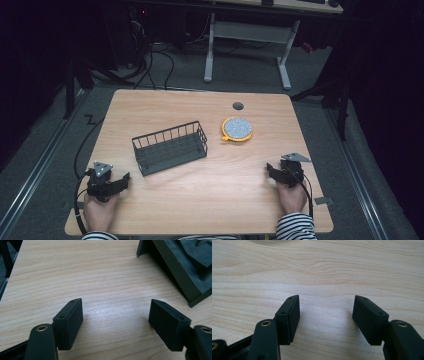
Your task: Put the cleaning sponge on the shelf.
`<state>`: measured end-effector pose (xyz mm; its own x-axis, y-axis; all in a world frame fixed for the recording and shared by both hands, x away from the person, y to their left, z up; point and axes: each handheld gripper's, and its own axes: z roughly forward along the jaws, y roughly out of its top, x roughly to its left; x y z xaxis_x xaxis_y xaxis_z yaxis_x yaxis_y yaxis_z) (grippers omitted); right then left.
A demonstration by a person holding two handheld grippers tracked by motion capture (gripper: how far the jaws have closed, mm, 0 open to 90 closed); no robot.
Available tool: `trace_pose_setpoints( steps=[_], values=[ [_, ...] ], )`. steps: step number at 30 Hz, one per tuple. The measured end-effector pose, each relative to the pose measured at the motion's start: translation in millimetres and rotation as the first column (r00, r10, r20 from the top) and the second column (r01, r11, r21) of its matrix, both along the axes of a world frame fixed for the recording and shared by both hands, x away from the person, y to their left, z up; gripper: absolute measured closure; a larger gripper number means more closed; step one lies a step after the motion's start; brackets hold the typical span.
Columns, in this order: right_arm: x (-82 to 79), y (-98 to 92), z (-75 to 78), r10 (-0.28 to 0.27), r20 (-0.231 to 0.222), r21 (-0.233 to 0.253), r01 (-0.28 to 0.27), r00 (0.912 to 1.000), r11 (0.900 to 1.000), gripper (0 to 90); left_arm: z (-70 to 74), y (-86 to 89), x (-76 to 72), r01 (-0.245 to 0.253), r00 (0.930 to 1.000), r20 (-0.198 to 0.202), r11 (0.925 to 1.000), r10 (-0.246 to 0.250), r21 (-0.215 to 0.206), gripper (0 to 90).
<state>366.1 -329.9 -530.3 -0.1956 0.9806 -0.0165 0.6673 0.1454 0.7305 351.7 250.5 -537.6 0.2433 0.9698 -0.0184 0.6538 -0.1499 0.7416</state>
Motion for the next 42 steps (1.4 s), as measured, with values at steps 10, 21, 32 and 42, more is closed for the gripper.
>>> trace_pose_setpoints(
  steps=[10, 21, 32, 42],
  values=[
    [0.1, 0.0, 0.0, 0.002, 0.001, -0.001, -0.002, 1.0000, 1.000, 38.6, 0.1, -0.3, 1.1, 0.010, 1.0000, -0.001, 1.0000, -0.010, 0.001, 28.2],
    [-0.9, 1.3, 0.9, 0.005, -0.005, 0.000, -0.005, 1.0000, 1.000, 43.0, 0.4, -1.3, 2.2, 0.020, 0.9998, -0.003, 0.9998, -0.020, 0.002, 28.2],
    [-3.5, 12.7, 21.3, 0.098, 0.029, 0.052, -0.099, 0.9948, 0.994, 51.2, 8.0, -2.9, -2.6, 0.043, 0.9991, 0.006, 0.9983, -0.043, -0.038, 29.5],
    [11.1, 44.7, 37.6, 0.211, 0.058, 0.071, -0.215, 0.9757, 0.974, 52.1, 17.7, -10.4, -17.2, 0.106, 0.9943, 0.009, 0.9936, -0.106, -0.038, 31.5]
  ],
)
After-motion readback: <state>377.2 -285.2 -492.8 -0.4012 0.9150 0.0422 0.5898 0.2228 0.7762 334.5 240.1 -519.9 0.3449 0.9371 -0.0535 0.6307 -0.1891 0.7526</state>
